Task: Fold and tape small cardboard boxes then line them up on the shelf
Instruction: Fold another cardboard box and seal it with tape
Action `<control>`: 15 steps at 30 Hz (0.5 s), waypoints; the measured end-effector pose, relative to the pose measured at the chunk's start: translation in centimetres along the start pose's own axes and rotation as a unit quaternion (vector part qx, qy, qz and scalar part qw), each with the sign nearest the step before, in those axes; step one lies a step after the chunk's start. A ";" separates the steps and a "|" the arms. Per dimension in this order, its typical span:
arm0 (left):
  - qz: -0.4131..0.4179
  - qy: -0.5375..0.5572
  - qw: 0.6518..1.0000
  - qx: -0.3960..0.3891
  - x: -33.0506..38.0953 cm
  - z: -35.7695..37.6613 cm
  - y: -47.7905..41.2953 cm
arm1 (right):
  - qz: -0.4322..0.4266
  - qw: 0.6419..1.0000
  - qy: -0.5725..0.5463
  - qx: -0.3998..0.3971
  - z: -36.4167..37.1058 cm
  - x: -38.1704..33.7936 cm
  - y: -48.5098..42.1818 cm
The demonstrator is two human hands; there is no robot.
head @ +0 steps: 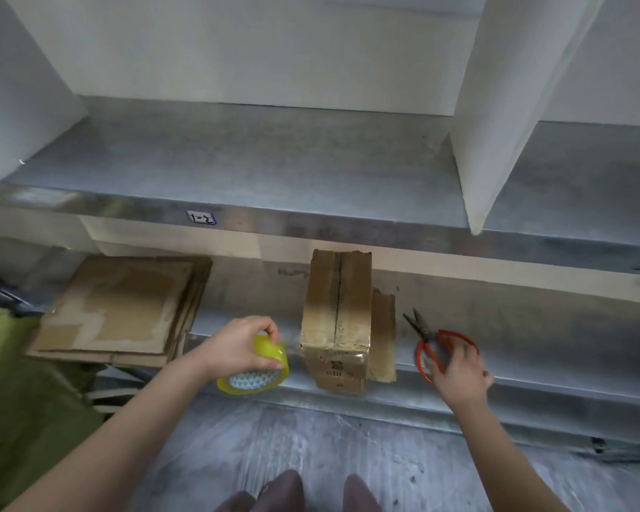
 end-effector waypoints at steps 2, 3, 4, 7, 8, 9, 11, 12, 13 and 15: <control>-0.011 0.003 1.000 0.004 0.1 0.1 0.1 | -0.021 0.999 0.023 -0.012 -0.1 0.1 -0.4; -0.016 0.005 1.000 0.005 0.2 0.0 0.2 | -0.037 0.998 0.050 -0.019 -0.3 0.1 -0.4; -0.018 0.007 1.000 0.007 0.3 0.0 0.2 | -0.053 0.996 0.074 -0.022 -0.6 0.1 -0.1; -0.013 0.015 1.000 0.016 0.6 -0.3 0.1 | -0.101 0.993 0.058 0.009 -2.5 -0.3 2.1; -0.008 0.017 1.000 0.020 0.6 -0.4 0.0 | -0.122 0.992 0.029 0.027 -3.3 -0.8 3.2; -0.003 0.018 1.000 0.024 0.6 -0.4 -0.1 | -0.146 0.988 -0.005 0.050 -4.1 -1.4 4.4; 0.005 0.016 1.000 0.025 0.6 -0.5 -0.2 | -0.203 0.973 -0.052 0.097 -5.6 -3.2 7.3; 0.007 0.016 1.000 0.022 0.6 -0.5 -0.2 | -0.235 0.964 -0.057 0.114 -6.2 -4.3 8.9; 0.011 0.018 1.000 0.018 0.5 -0.5 -0.2 | -0.267 0.954 -0.059 0.121 -6.6 -5.5 10.4; 0.026 0.025 0.999 0.012 0.4 -0.3 -0.2 | -0.307 0.941 -0.070 0.120 -7.0 -8.0 12.6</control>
Point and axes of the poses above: each hand's wrist, its own y-axis away from the middle knuckle, its own z-axis out of the palm, x = y × z, the point moved 3 cm from there along -y, towards the middle knuckle, and after that the axes turned 7 degrees about x, right-handed, at the moved point
